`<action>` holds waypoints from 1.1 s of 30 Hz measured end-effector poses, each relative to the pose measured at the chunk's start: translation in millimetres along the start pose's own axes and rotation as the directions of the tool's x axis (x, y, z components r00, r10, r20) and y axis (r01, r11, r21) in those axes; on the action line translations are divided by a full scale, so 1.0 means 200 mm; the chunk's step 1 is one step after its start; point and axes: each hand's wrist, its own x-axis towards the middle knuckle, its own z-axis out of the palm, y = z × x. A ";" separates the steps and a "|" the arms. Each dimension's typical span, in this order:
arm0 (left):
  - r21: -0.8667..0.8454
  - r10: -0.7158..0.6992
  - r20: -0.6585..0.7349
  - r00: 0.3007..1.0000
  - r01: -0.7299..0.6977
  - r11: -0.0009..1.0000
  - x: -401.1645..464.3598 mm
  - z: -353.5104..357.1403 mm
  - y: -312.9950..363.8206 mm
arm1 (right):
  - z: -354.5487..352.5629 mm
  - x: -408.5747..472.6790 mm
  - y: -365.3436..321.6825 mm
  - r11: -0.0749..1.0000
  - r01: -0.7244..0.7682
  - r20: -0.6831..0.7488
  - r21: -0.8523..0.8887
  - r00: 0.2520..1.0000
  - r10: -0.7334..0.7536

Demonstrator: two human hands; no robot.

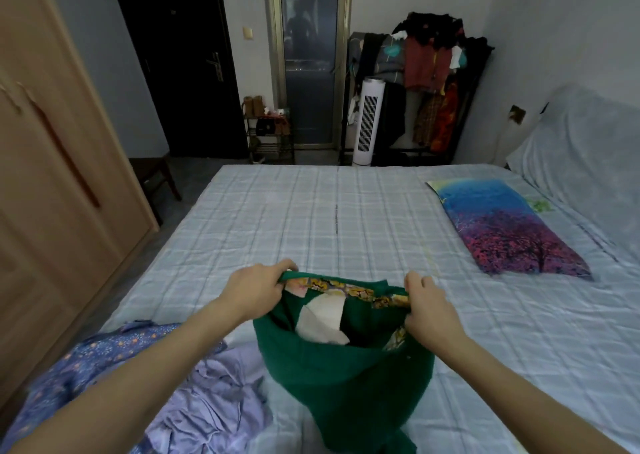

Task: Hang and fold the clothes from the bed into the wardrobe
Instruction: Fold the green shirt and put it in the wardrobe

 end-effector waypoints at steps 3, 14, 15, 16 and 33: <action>0.118 0.078 -0.061 0.995 -0.071 0.991 0.01 -0.09 -0.06 | -0.01 0.03 0.02 0.997 -0.061 -0.149 -0.054 0.987 0.052; -0.252 -0.040 0.125 0.991 0.070 0.965 -0.07 0.02 -0.13 | 0.03 0.12 -0.03 0.581 -0.408 0.285 0.704 0.912 0.295; -0.274 -0.049 0.134 0.990 0.085 0.958 -0.08 0.04 -0.16 | 0.05 0.11 -0.05 0.569 -0.403 0.295 0.717 0.915 0.276; -0.259 -0.044 0.132 0.990 0.077 0.963 -0.09 0.07 -0.19 | 0.07 0.09 -0.06 0.637 -0.345 0.256 0.690 0.939 0.232; -0.142 0.016 0.949 0.315 0.381 0.913 -0.06 0.37 -0.44 | 0.43 0.19 0.10 0.927 -0.230 0.592 -0.295 0.718 0.366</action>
